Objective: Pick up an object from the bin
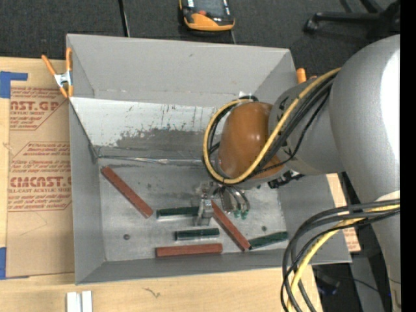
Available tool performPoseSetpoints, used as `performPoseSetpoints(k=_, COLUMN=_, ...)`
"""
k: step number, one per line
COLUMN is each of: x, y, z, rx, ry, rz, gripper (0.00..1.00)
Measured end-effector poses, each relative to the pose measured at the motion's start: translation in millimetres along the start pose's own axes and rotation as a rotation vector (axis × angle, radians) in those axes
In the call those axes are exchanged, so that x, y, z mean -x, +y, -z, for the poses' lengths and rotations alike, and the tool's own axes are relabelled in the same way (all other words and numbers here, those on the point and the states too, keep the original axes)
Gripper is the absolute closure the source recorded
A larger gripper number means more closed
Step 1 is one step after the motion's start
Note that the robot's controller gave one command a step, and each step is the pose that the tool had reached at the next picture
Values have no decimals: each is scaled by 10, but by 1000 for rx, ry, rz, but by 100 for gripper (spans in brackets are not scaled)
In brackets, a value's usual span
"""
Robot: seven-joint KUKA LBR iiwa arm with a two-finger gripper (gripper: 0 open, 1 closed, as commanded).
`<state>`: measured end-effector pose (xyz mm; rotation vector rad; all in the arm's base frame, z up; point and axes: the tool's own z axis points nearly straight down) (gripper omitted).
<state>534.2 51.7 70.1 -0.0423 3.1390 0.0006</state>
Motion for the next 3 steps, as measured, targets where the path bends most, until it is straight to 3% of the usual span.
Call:
performPoseSetpoints(k=1, x=95, y=-193, z=491, rx=0, ry=8, rz=9, gripper=100)
performPoseSetpoints(k=2, x=91, y=-347, z=1174, rx=0, ry=5, rz=-48, gripper=100)
performPoseSetpoints(k=3, x=187, y=-253, z=1711, rx=-1, ry=1, rz=-17, gripper=100)
